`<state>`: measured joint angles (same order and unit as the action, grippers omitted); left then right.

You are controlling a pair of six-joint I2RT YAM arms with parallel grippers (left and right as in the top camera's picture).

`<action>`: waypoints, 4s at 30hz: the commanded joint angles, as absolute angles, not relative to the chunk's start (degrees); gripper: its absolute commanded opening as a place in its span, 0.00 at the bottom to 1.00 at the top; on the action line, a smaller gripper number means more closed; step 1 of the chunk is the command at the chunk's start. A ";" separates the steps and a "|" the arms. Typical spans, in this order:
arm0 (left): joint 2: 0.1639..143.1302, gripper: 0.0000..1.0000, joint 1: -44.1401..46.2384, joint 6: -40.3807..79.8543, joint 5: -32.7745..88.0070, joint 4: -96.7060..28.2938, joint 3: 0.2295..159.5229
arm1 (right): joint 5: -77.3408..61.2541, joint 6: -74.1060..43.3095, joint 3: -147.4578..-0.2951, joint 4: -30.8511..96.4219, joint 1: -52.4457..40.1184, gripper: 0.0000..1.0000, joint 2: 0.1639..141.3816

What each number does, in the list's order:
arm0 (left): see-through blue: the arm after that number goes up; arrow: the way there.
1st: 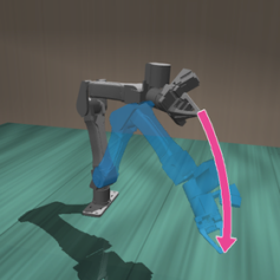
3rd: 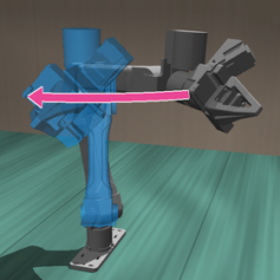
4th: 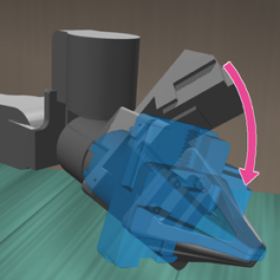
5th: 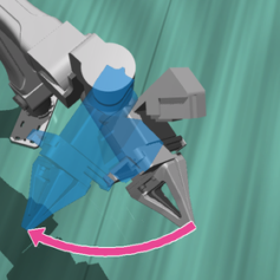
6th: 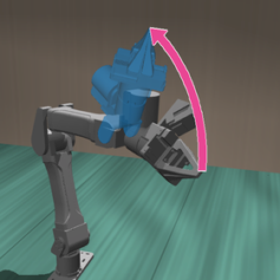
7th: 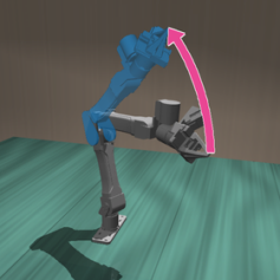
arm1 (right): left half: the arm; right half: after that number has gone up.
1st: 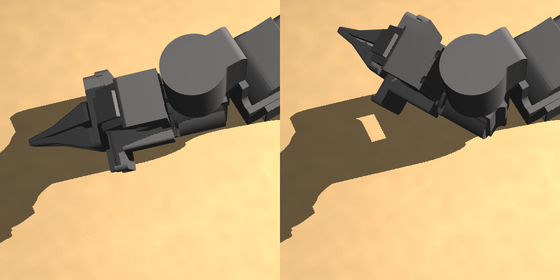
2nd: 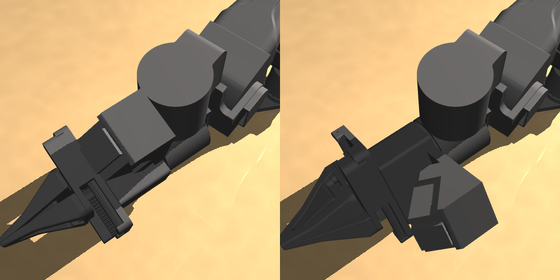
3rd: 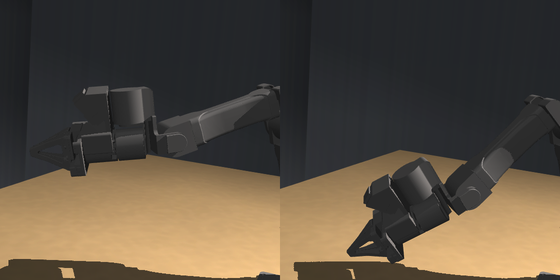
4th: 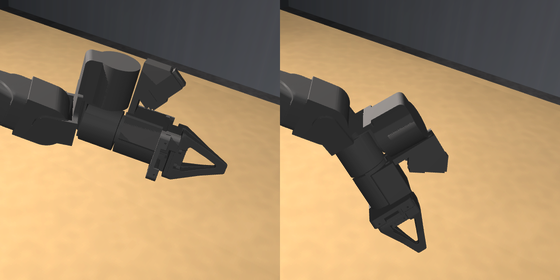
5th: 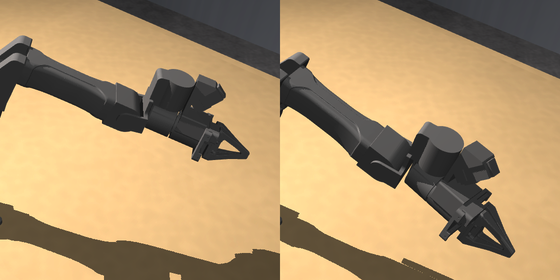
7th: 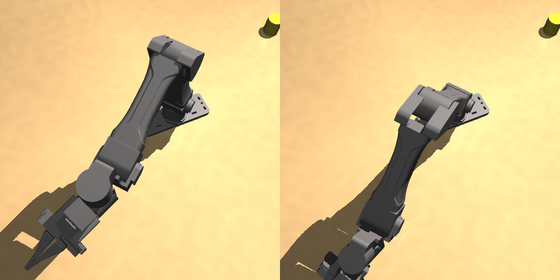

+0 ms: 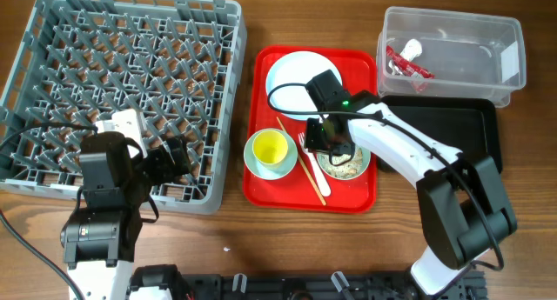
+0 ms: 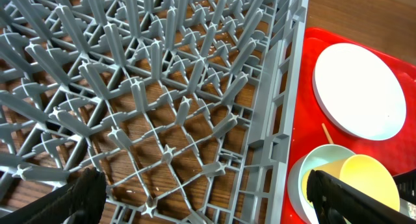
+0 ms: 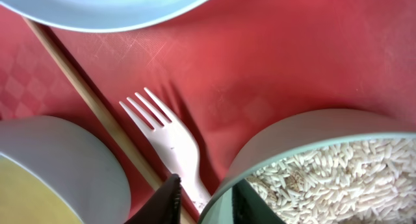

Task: Sort waste into correct bins and load items into the dishwasher rack
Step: 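Grasp the teal rice bowl with the right gripper and lift it, then tip the teal bowl over the black tray to dump the rice, then place the empty teal bowl onto the white plate with the right gripper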

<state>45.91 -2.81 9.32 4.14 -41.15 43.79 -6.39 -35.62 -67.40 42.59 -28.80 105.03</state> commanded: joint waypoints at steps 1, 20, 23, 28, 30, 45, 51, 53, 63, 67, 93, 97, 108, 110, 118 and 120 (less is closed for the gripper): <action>45.82 1.00 -3.11 9.85 4.01 -41.01 44.66 | -6.42 -37.71 -66.94 42.76 -29.08 0.25 106.52; 45.82 1.00 -3.11 9.82 4.01 -41.01 44.66 | -7.25 -30.89 -71.31 47.11 -28.88 0.04 100.79; 45.82 1.00 -3.11 9.85 4.01 -40.99 44.66 | -7.25 -26.83 -73.49 48.86 -27.92 0.04 94.98; 45.82 1.00 -3.11 9.85 4.01 -40.99 44.66 | -7.64 -22.15 -74.00 50.41 -20.69 0.04 88.55; 45.82 1.00 -3.11 9.85 4.01 -40.99 44.66 | -12.47 -17.85 -73.95 50.92 -15.33 0.04 88.29; 45.82 1.00 -3.11 9.85 4.01 -40.99 44.66 | -55.55 4.08 -68.82 50.37 19.18 0.04 101.89; 45.82 1.00 -3.11 9.85 4.01 -40.99 44.66 | -73.56 4.45 -68.82 51.31 30.00 0.04 106.63; 45.82 1.00 -3.11 9.85 4.01 -40.99 44.66 | -78.59 2.42 -68.82 51.05 32.29 0.04 106.63; 45.82 1.00 -3.11 9.85 4.01 -40.99 44.66 | -92.97 -19.81 -67.79 41.04 35.33 0.04 106.63; 45.82 1.00 -3.11 9.85 4.01 -40.99 44.66 | -92.99 -24.21 -67.79 39.64 35.33 0.04 106.63; 45.82 1.00 -3.11 9.85 4.01 -40.99 44.66 | -37.60 -3.38 -75.79 48.80 2.15 0.04 81.73; 45.82 1.00 -3.11 9.85 4.01 -40.99 44.66 | -18.50 -2.26 -78.00 38.44 -15.62 0.04 83.11; 45.82 1.00 -3.11 9.85 4.01 -40.99 44.66 | -11.55 -3.44 -78.00 26.15 -27.79 0.04 110.39; 45.82 1.00 -3.11 9.85 4.01 -41.01 44.66 | -11.57 -3.49 -78.00 26.20 -27.79 0.04 111.02; 45.82 1.00 -3.11 9.85 4.01 -41.01 44.66 | -12.03 -5.15 -78.13 32.36 -27.79 0.38 98.17; 45.82 1.00 -3.11 9.85 4.01 -41.01 44.66 | -12.78 -7.27 -78.13 35.38 -27.79 0.39 92.86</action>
<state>45.91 -2.81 9.32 4.16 -41.15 43.79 -12.10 -4.93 -77.08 33.26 -27.66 101.71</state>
